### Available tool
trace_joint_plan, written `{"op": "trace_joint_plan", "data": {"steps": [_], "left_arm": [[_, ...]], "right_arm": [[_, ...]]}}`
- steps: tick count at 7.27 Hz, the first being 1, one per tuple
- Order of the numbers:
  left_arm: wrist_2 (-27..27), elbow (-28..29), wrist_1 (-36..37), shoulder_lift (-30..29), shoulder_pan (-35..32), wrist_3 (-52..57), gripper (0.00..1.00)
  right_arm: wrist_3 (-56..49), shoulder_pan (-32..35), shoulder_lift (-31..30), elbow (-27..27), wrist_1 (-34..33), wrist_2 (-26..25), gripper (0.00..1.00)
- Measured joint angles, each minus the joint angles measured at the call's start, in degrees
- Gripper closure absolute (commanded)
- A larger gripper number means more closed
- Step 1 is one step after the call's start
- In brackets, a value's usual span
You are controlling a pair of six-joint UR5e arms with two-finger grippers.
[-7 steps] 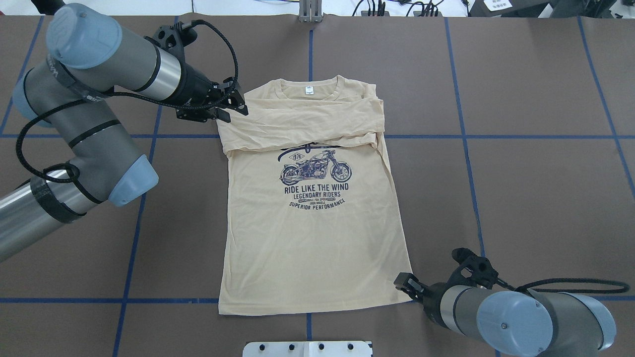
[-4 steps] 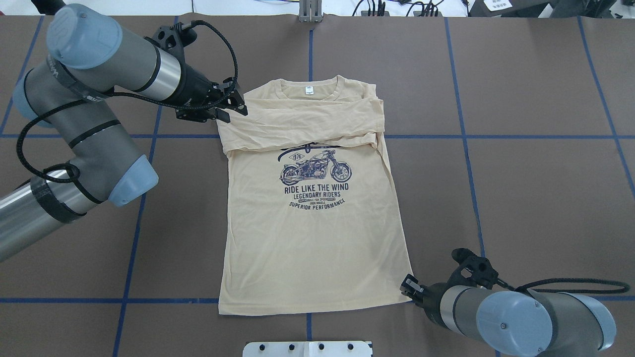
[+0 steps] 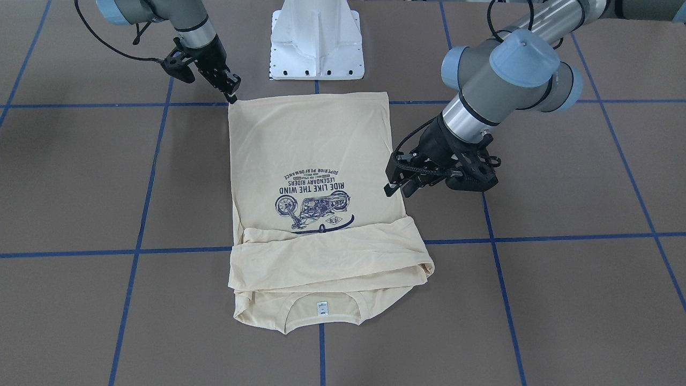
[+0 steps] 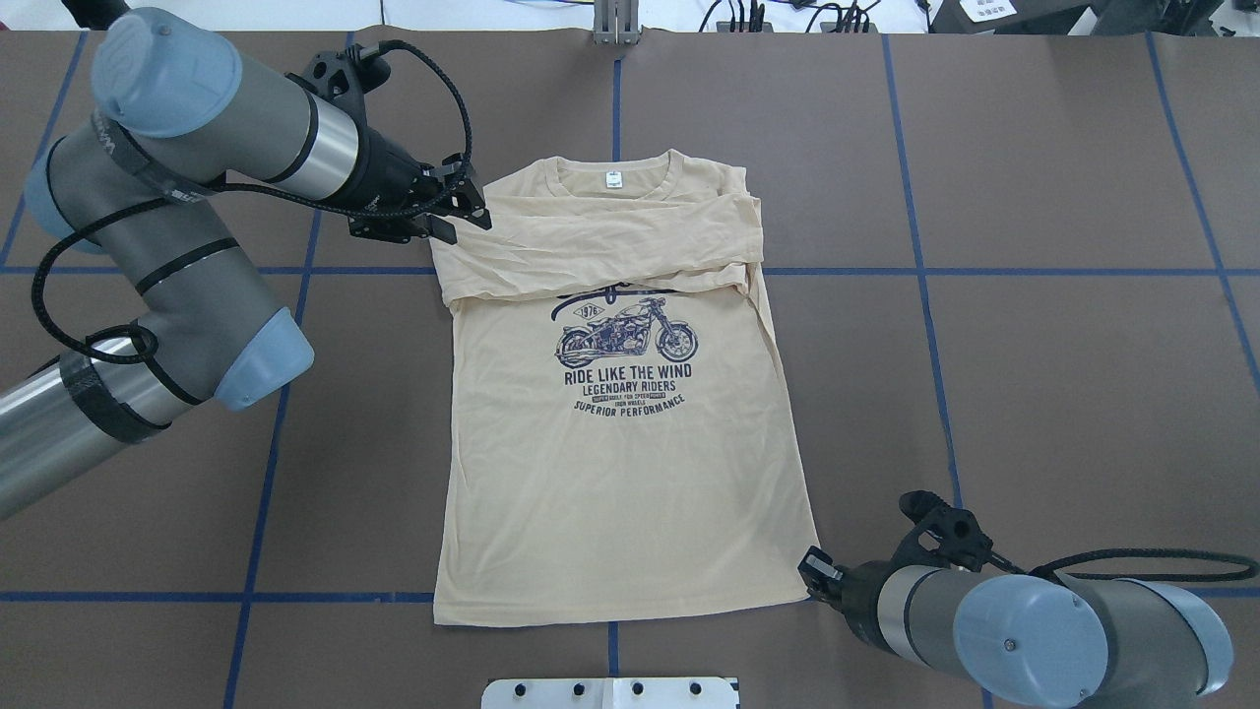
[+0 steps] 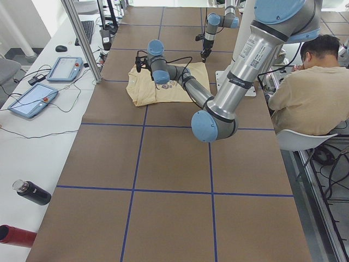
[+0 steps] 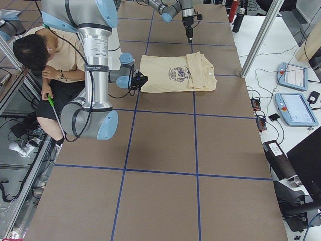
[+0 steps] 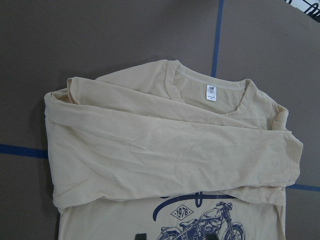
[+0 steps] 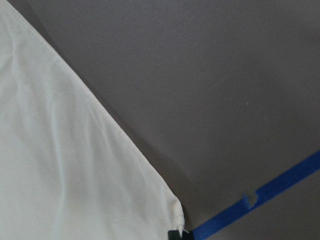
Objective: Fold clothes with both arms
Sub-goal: 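Move the left gripper down to the hem corner nearest the robot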
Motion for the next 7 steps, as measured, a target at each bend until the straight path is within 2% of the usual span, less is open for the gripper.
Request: {"op": "trace_joint_plan", "data": {"steps": [2, 4, 7], "left_arm": [[-0.1, -0.9, 0.0, 0.4, 0.1, -3.4, 0.50], [0.8, -7.0, 0.2, 5.0, 2.2, -7.1, 0.50], [9.4, -17.9, 4.4, 14.9, 13.0, -10.8, 0.51]], "right_arm": [[0.0, -0.1, -0.2, 2.3, -3.4, 0.7, 1.00], [0.1, -1.4, -0.2, 4.3, -6.8, 1.8, 1.00], [0.1, -2.3, -1.2, 5.2, -7.7, 2.0, 1.00]]}}
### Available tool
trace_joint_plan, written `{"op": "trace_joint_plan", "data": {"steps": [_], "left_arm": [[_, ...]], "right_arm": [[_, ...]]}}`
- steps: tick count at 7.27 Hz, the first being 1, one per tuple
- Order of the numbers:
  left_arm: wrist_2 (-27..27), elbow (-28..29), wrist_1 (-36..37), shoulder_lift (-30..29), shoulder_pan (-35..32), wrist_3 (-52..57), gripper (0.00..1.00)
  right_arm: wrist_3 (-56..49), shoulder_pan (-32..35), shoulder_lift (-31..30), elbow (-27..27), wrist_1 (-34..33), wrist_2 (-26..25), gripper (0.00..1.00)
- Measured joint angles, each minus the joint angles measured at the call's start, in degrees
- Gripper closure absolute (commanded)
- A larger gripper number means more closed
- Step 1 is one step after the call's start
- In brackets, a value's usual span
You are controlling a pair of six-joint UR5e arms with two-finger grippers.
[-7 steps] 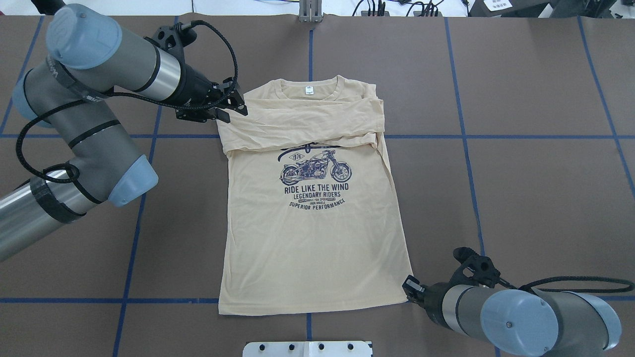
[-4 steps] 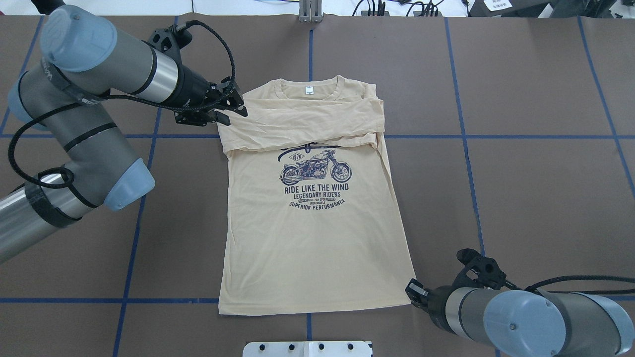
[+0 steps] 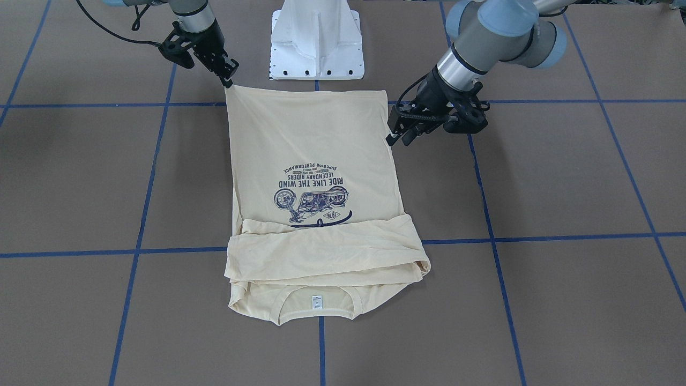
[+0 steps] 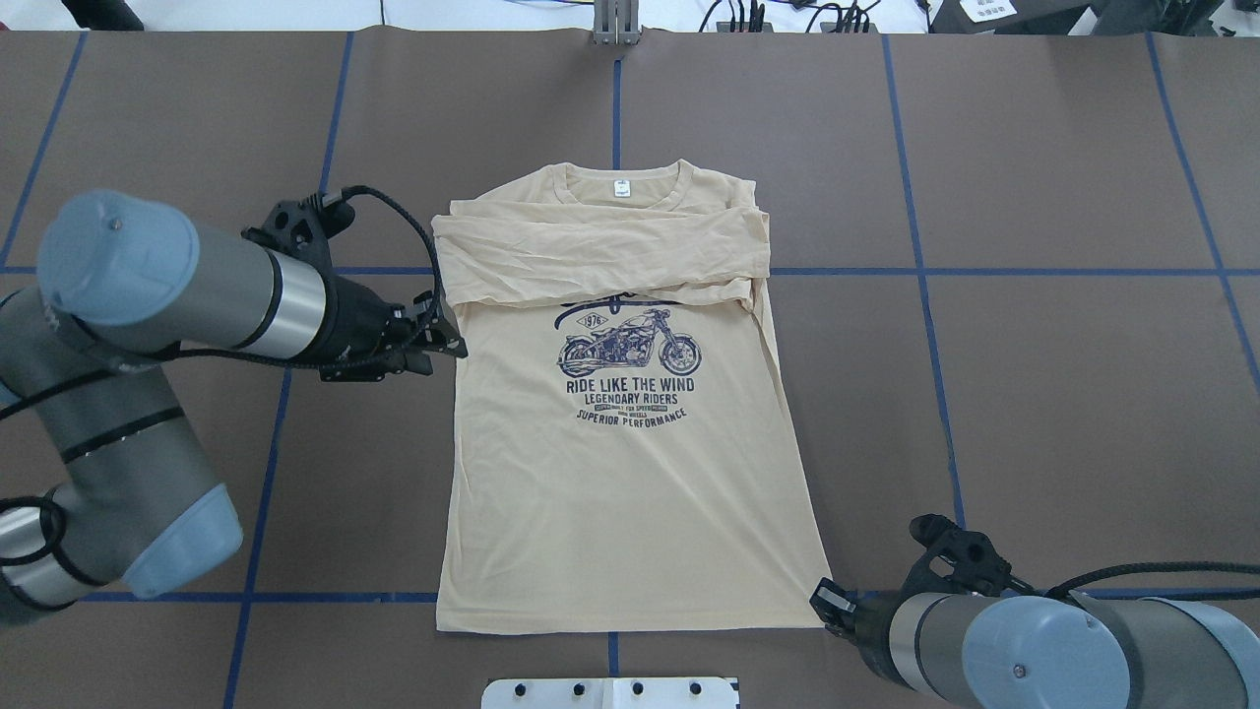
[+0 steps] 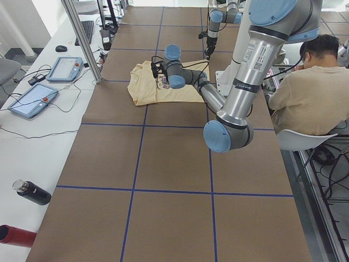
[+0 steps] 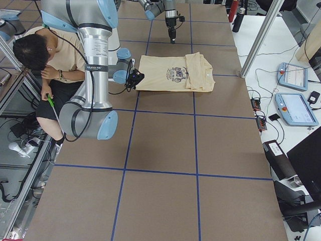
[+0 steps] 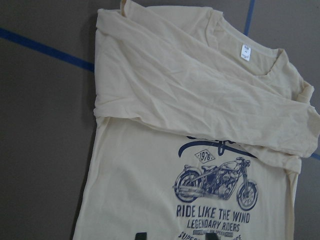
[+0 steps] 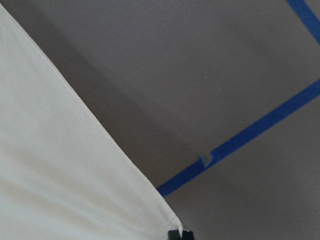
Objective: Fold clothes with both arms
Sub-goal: 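Move the left gripper down to the hem corner nearest the robot, then grasp both hem corners nearest the robot with left and right grippers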
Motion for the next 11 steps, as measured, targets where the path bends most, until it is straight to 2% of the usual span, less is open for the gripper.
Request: {"op": "trace_joint_plan", "data": {"steps": [1, 2, 3, 8, 11], "left_arm": [[2.7, -2.5, 1.9, 2.3, 4.1, -1.6, 0.36], [5.0, -3.5, 2.9, 3.7, 8.1, -3.7, 0.29], [7.1, -3.7, 3.2, 4.2, 11.2, -5.4, 0.27], [8.9, -4.2, 3.4, 6.7, 17.3, -13.2, 0.25], [12.3, -3.9, 3.4, 8.1, 22.0, -20.5, 0.30]], "right_arm": [[0.0, -0.3, -0.2, 0.2, -0.1, 0.0, 1.00], [0.0, -0.5, -0.3, 0.4, -0.2, 0.0, 1.00], [0.1, -0.6, -0.4, 0.5, -0.2, -0.1, 1.00], [0.1, -0.7, -0.1, 0.5, -0.2, -0.2, 1.00], [0.1, -0.7, 0.0, 0.5, -0.2, -0.2, 1.00]]}}
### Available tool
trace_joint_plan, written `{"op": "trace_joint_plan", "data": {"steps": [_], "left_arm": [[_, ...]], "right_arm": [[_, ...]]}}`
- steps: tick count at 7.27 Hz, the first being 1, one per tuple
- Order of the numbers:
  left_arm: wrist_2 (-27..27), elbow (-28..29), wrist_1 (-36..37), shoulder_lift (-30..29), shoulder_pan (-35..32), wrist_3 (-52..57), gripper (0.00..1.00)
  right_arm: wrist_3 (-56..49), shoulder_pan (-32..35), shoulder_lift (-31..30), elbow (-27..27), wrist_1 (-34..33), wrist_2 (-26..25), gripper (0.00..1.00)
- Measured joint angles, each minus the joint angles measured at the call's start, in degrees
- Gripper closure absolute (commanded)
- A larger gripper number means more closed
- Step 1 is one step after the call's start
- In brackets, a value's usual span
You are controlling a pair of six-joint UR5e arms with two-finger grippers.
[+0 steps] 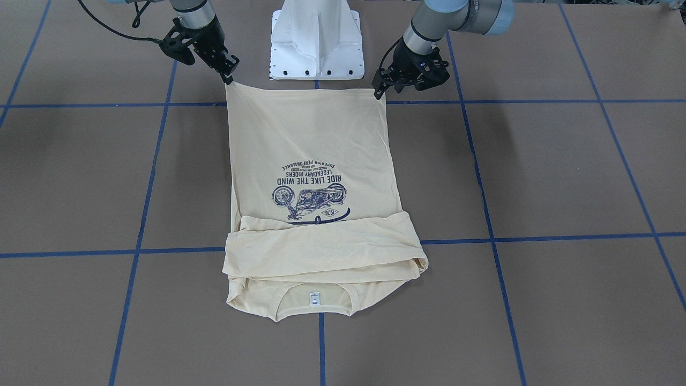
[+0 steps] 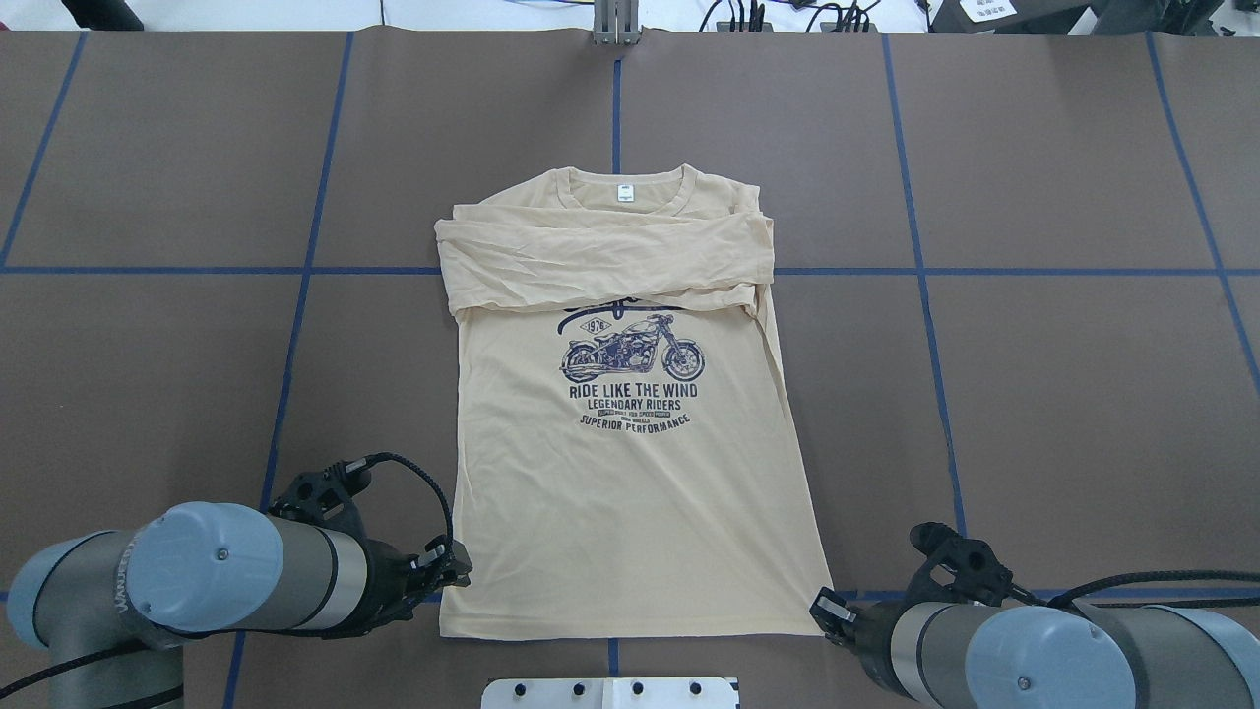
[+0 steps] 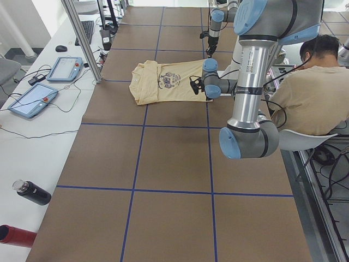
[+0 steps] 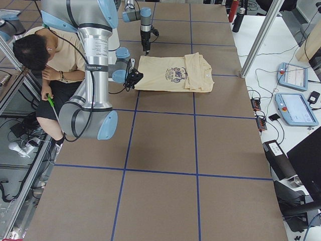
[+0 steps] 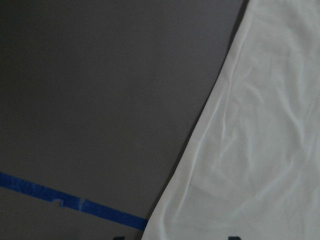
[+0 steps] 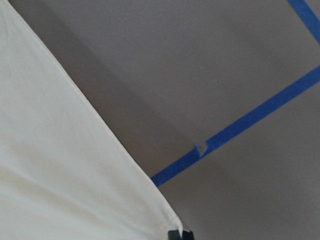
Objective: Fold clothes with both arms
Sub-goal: 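Grasp both hem corners nearest the robot with left and right grippers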
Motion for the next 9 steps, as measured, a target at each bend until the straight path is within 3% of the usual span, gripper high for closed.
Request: {"op": "trace_joint_plan", "data": {"steps": [6, 7, 8, 9], "left_arm": [[1.9, 0.6, 0.0, -0.2, 3.7, -4.6, 0.46], [2.0, 0.8, 0.0, -0.2, 4.0, -4.7, 0.54], [2.0, 0.9, 0.0, -0.3, 4.2, -4.9, 0.70], [2.0, 1.0, 0.0, -0.4, 4.3, -5.1, 0.70]], "right_arm": [[0.0, 0.1, 0.0, 0.4, 0.0, 0.0, 1.00], [0.0, 0.1, 0.0, 0.4, 0.0, 0.0, 1.00], [0.0, 0.1, 0.0, 0.4, 0.0, 0.0, 1.00], [0.0, 0.1, 0.0, 0.4, 0.0, 0.0, 1.00]]}}
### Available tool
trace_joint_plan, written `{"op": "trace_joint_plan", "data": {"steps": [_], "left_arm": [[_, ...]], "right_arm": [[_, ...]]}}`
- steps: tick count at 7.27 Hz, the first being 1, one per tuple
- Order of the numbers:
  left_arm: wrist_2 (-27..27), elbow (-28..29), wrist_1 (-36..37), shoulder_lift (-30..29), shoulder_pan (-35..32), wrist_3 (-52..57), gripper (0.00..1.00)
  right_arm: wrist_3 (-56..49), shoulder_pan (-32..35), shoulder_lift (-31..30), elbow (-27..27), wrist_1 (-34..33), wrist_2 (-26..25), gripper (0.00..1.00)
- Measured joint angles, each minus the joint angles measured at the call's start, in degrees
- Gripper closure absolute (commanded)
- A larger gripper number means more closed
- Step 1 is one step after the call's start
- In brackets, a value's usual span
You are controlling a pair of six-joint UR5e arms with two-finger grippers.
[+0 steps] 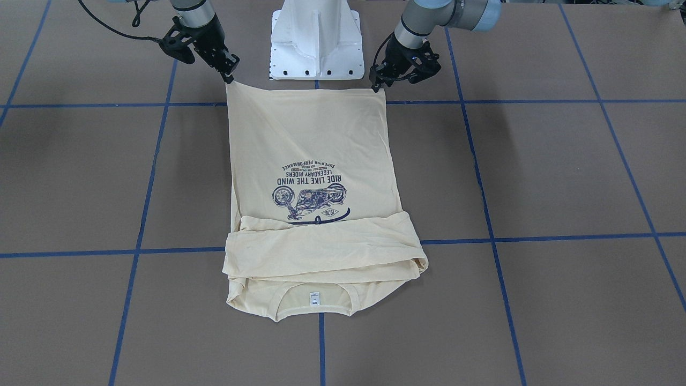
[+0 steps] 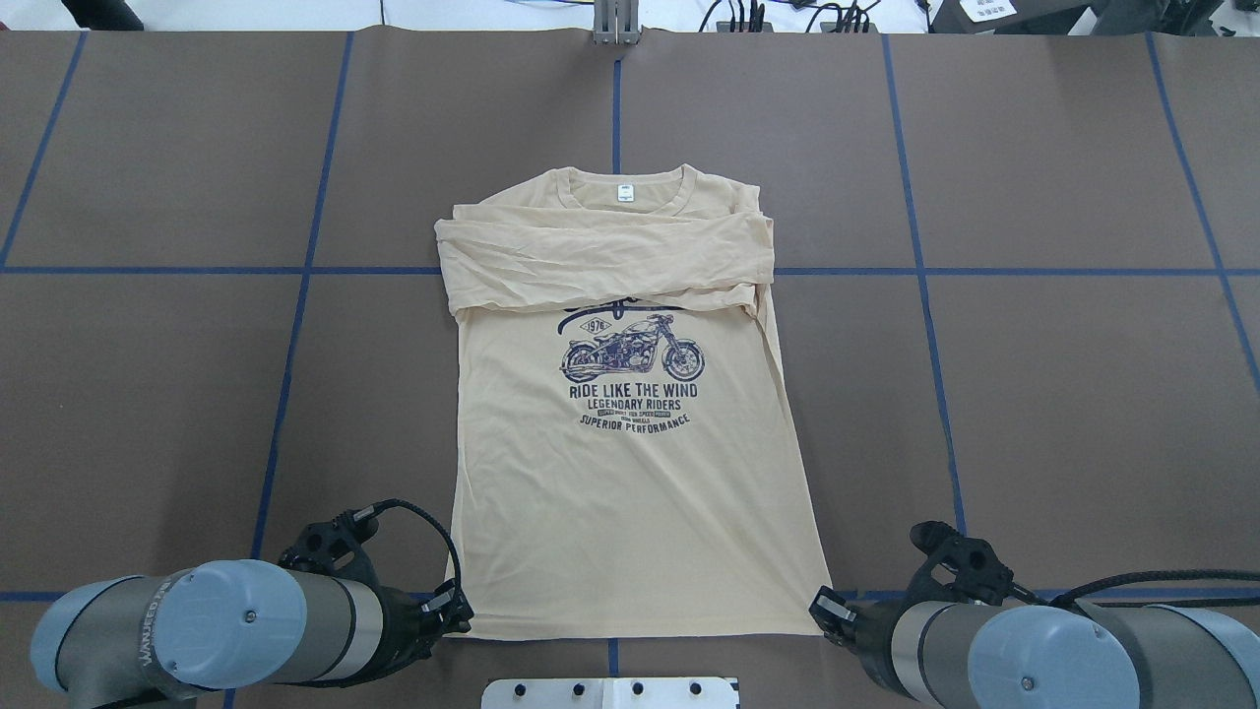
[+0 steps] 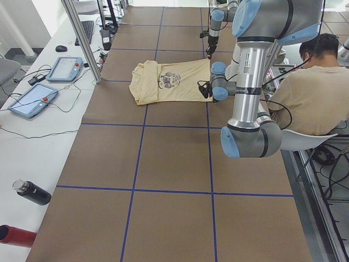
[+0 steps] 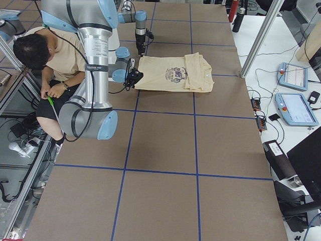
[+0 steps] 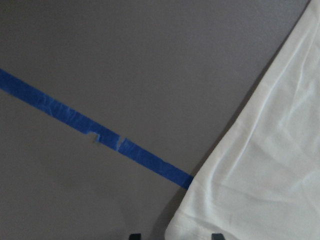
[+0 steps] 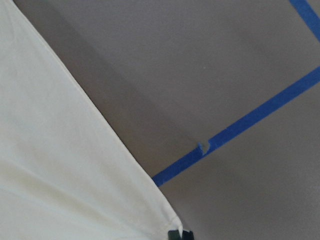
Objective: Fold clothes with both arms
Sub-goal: 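Grasp both hem corners nearest the robot with left and right grippers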
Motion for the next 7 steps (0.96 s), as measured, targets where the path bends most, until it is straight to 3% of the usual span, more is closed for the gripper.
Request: {"op": "trace_joint_plan", "data": {"steps": [2, 3, 4, 7], "left_arm": [[0.0, 0.2, 0.0, 0.0, 0.1, -0.1, 0.70], [0.0, 0.3, 0.0, 0.0, 0.1, -0.1, 0.90], [0.0, 0.3, 0.0, 0.0, 0.1, -0.1, 1.00], [0.0, 0.2, 0.0, 0.0, -0.1, 0.1, 1.00]], "right_arm": [[0.0, 0.1, 0.0, 0.2, 0.0, 0.0, 1.00], [0.0, 0.1, 0.0, 0.4, 0.0, 0.1, 1.00], [0.0, 0.1, -0.1, 0.6, 0.0, 0.1, 1.00], [0.0, 0.2, -0.3, 0.8, 0.0, 0.0, 1.00]]}}
